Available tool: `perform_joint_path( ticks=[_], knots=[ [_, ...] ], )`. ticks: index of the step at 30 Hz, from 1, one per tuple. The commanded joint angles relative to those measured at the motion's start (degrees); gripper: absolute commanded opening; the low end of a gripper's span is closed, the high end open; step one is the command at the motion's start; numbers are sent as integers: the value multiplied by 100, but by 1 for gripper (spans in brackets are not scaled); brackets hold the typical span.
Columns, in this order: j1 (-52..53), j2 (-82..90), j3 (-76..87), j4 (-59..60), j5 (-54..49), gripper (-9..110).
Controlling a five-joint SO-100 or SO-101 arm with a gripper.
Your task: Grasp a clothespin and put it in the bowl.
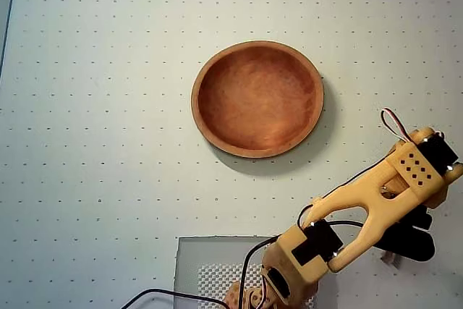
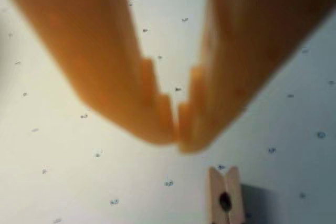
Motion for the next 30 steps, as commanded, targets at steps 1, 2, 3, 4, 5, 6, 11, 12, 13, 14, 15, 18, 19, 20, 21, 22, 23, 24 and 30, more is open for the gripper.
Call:
perform_joint_path(
  ticks=[1,2,3,4,5,6,11,12,13,14,15,18,19,20,21,22,23,24,30],
  knots=[
    [-9,-26,-791,149,-114,-3],
    [9,-79,-905,149,-149,-3],
    [9,-123,-967,149,-149,-3],
    [9,-149,-1002,149,-158,-3],
    [9,-176,-1002,149,-158,-3],
    [18,-193,-1002,149,-167,-3],
    [18,-272,-861,149,-193,0],
    [18,-272,-773,149,-193,4],
    [26,-281,-703,149,-229,6],
    [35,-281,-642,149,-264,9],
    [53,-281,-589,149,-255,11],
    [123,-281,-413,149,-211,17],
    [141,-281,-360,149,-193,18],
    [158,-281,-290,149,-202,19],
    [176,-290,-237,149,-237,19],
    [237,-290,-167,149,-272,20],
    [290,-290,-132,149,-272,20],
    [316,-290,-79,149,-281,20],
    [439,-290,448,149,-281,21]
  ],
)
